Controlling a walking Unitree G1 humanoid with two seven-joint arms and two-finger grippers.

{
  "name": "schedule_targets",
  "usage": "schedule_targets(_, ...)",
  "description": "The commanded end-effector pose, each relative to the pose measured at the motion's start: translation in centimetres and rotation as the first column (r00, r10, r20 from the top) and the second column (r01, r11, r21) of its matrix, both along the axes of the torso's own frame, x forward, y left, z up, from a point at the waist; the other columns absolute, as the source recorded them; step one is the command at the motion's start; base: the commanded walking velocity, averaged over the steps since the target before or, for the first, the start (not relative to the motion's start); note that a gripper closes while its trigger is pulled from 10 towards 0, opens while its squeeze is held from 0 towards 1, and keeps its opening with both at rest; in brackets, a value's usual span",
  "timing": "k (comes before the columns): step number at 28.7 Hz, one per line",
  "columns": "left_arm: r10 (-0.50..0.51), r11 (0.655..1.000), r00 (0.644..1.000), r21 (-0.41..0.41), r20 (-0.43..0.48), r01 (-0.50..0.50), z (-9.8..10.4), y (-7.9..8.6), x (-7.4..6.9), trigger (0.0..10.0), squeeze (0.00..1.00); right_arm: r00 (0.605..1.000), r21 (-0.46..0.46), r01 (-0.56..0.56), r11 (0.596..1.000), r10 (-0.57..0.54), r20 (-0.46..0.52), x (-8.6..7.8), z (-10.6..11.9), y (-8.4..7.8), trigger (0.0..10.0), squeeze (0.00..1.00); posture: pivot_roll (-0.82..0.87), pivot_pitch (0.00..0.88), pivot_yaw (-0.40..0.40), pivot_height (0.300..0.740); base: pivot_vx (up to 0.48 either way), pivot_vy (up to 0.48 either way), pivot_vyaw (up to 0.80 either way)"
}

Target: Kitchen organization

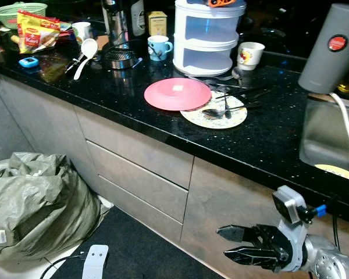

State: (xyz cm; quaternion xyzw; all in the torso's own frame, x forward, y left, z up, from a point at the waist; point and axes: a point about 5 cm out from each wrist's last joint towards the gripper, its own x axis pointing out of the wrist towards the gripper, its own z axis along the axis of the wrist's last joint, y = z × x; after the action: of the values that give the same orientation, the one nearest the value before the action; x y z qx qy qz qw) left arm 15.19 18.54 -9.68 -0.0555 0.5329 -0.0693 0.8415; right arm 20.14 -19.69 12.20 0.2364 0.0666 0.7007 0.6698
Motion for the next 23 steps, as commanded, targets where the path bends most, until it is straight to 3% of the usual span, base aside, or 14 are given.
schedule_targets(1,-0.004,1.0,1.0,0.022,-0.005,0.004,0.0,0.7,-0.3,10.0,0.0,0.998,0.05,-0.006,0.999,0.003,0.063,0.4,1.8,0.3,10.0,0.0,0.01,0.0,0.01,0.74,0.0,0.0,0.0)
schedule_targets(3,-0.002,1.0,1.0,0.024,-0.007,0.002,0.0,0.9,-0.4,10.0,0.0,0.987,0.15,0.061,0.987,-0.082,0.136,1.4,4.3,1.0,10.0,0.0,0.01,0.0,0.011,0.74,0.0,0.0,0.0)
schedule_targets(5,-0.002,1.0,1.0,0.024,-0.007,0.002,0.0,1.0,-0.5,10.0,0.0,0.982,0.178,0.081,0.981,-0.109,0.155,1.7,5.0,1.2,10.0,0.0,0.01,0.0,0.011,0.74,0.0,0.0,0.0)
schedule_targets(6,-0.002,1.0,1.0,0.025,-0.007,0.002,0.0,1.1,-0.5,10.0,0.0,0.961,0.259,0.139,0.956,-0.194,0.197,2.2,7.1,1.5,10.0,0.0,0.01,0.0,0.012,0.74,0.0,0.0,0.0)
schedule_targets(7,-0.002,1.0,1.0,0.025,-0.007,0.003,0.0,1.1,-0.5,10.0,0.0,0.943,0.284,0.181,0.942,-0.248,0.221,2.6,7.9,1.7,10.0,0.0,0.01,0.0,0.009,0.74,0.0,0.0,0.0)
schedule_targets(9,-0.003,1.0,1.0,0.027,-0.008,0.004,0.0,1.2,-0.5,10.0,0.0,0.902,0.277,0.269,0.922,-0.343,0.263,3.5,8.9,2.4,10.0,0.0,0.01,0.0,0.01,0.74,0.0,0.0,0.0)
schedule_targets(13,-0.004,1.0,1.0,0.028,-0.008,0.004,0.0,1.2,-0.5,10.0,0.0,0.866,0.246,0.33,0.912,-0.396,0.305,4.0,9.5,3.6,10.0,0.0,0.01,0.0,-0.002,0.74,0.0,0.0,0.0)
schedule_targets(18,0.002,1.0,1.0,0.025,-0.007,-0.002,0.0,1.1,-0.5,10.0,0.0,0.74,0.284,0.545,0.789,-0.612,0.28,6.8,11.6,4.5,10.0,0.0,-0.04,0.0,-0.023,0.74,0.0,0.0,0.0)
schedule_targets(23,0.006,1.0,1.0,0.023,-0.006,-0.005,0.0,1.1,-0.5,10.0,0.0,0.689,0.263,0.616,0.742,-0.67,0.277,7.7,11.8,5.6,10.0,0.0,-0.05,0.0,-0.021,0.74,0.0,0.0,0.0)
